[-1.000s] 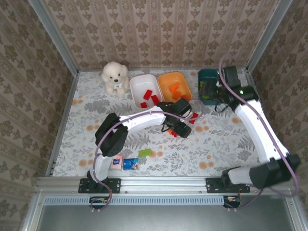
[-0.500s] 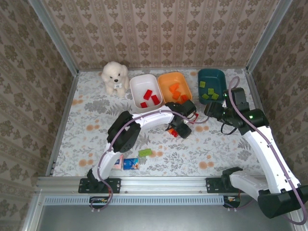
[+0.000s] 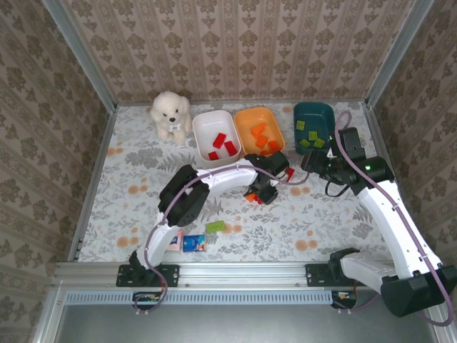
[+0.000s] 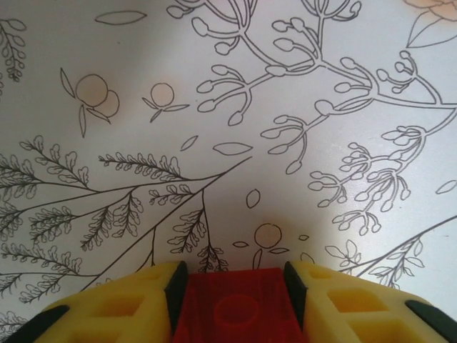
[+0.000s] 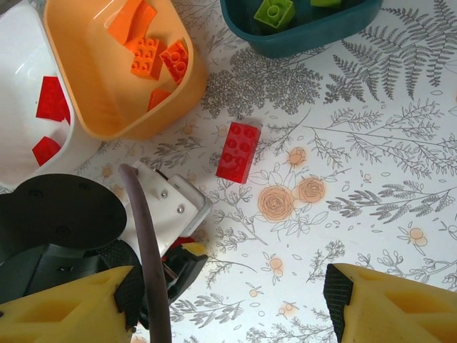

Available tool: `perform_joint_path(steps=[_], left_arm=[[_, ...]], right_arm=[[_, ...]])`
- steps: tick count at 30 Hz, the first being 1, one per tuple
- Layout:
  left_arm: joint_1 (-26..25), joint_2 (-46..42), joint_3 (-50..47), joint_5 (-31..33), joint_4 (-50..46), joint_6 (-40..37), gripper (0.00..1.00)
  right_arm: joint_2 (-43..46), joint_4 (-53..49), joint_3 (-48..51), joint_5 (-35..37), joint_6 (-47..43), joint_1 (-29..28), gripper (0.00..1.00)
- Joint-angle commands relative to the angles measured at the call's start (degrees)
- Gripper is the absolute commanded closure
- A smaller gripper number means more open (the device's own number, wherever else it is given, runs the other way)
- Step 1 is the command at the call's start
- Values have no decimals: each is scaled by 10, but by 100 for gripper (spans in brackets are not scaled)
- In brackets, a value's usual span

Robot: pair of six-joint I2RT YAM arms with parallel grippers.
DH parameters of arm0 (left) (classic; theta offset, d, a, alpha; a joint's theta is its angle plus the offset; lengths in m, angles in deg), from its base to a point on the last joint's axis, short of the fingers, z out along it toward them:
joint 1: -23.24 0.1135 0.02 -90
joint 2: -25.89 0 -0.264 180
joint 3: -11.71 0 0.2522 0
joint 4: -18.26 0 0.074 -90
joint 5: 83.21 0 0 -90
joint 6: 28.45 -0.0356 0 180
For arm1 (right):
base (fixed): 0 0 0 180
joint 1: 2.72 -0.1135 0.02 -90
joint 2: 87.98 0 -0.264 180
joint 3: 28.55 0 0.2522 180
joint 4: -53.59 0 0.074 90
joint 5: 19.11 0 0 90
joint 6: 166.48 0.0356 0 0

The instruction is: Sort the legos into containers by color

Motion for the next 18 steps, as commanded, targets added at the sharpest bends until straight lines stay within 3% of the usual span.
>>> perform_joint_path(steps=[1, 6, 12, 18], left_arm=[[-4, -42, 0, 6, 0, 9, 61], [18, -97, 42, 21, 6, 50, 67], [110, -164, 25, 12, 60, 111, 68], [224, -141, 41, 12, 99, 132, 68]], right_arm=[[-3, -2, -28, -3, 3, 2, 30], [12, -2, -37, 7, -2, 3, 30], [44, 33, -22, -5, -4, 3, 30], [29, 118, 22, -138, 7, 1, 30]])
